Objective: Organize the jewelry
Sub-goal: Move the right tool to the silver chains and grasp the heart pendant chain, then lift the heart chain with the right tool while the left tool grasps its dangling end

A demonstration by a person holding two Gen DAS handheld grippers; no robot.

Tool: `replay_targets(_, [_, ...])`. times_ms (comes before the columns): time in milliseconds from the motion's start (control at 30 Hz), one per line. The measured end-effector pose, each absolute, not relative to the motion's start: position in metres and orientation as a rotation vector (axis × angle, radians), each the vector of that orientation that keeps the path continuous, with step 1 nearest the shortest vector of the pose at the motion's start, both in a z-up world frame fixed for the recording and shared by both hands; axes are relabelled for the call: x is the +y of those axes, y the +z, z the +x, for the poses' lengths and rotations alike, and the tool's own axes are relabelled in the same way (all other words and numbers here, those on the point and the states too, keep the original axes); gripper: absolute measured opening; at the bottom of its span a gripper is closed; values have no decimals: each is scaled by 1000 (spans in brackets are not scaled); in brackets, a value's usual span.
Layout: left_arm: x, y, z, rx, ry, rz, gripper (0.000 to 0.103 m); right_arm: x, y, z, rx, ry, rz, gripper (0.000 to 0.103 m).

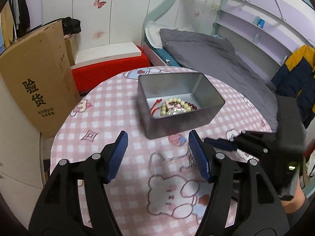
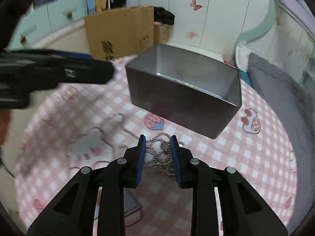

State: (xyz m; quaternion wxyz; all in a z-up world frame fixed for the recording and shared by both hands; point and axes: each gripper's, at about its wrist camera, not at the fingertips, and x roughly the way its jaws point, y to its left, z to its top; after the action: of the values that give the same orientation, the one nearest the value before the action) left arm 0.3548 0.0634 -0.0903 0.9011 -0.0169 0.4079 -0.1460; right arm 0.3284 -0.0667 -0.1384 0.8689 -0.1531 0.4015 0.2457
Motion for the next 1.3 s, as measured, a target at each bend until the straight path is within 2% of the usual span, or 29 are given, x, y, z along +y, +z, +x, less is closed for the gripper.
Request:
replay_targets(67, [65,-93,352,849,-303,-37,64,-65,-148,333,854,495,-344,23])
replay_targets(100, [65,-94,351,851,-303,-37,64,-65,-151,334,858,497,-342,15])
replay_targets(133, [66,-95,350,851,-302,-38,64,-65,-152,334,854,499,-347,13])
replay_targets(267, [69,-96,351,847,-299,-46,64,-75,-140,332,833,514,-300,13])
replay_targets(433, [62,-98,346,840,-325,-48,64,-104,-95,320,760,558,-165,13])
replay_targets(800, [5,-120,340,877,-404,34,64,-156,-30,297,614,507,-85,13])
replay_targets(1300, [-37,-157,360,961,-359,93,63,-188,-30,301,604,489,-29,13])
